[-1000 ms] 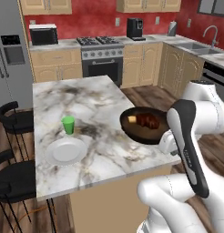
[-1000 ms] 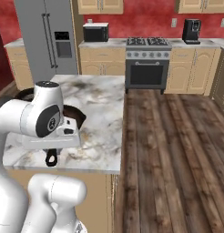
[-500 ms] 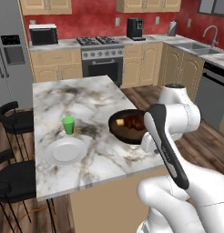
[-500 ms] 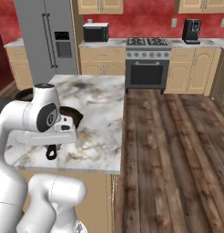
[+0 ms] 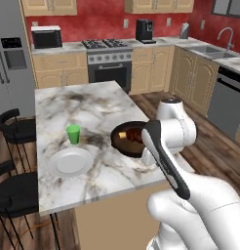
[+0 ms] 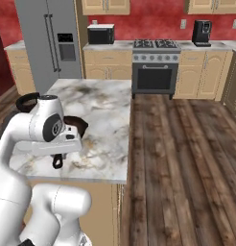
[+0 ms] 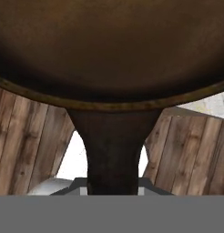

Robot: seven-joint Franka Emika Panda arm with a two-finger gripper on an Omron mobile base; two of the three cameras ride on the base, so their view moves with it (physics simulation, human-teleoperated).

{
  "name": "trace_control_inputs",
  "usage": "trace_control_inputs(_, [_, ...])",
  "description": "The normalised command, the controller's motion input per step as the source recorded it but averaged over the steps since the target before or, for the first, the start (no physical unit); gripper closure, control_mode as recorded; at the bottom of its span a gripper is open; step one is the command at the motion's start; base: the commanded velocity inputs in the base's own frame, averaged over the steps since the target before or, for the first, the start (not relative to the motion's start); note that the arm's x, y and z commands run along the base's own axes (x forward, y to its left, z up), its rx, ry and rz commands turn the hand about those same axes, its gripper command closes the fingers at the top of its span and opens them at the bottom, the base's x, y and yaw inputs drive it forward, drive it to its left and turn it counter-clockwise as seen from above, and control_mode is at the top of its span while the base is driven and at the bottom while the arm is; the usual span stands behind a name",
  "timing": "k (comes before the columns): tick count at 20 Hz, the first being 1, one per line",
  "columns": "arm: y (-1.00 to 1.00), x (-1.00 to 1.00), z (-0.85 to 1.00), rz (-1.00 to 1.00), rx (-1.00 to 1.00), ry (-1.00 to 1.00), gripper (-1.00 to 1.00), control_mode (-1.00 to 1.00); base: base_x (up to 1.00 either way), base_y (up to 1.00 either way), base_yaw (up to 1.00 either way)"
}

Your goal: Pick up the pan with the steak in it and place it on the dining table. Then place the steak on the plate.

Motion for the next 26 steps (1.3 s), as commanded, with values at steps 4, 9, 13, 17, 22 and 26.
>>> trace_control_inputs(4, [0.19,0.53,-0.39,0.00,-0.01,0.01,1.00,-1.00,0.00,0.00,0.00])
trace_control_inputs(9, [0.14,0.46,-0.42,0.00,0.01,0.06,1.00,-1.00,0.00,0.00,0.00])
trace_control_inputs(13, [0.09,0.27,-0.42,0.01,0.00,0.05,1.00,-1.00,0.00,0.00,0.00])
trace_control_inputs(17, [0.05,0.15,-0.36,0.01,0.00,0.02,1.00,-1.00,0.00,0.00,0.00])
trace_control_inputs(22, [0.01,0.01,-0.10,0.01,0.00,0.00,1.00,-1.00,0.00,0.00,0.00])
trace_control_inputs(26, [0.00,0.10,-0.02,0.00,0.01,0.00,1.00,-1.00,0.00,0.00,0.00])
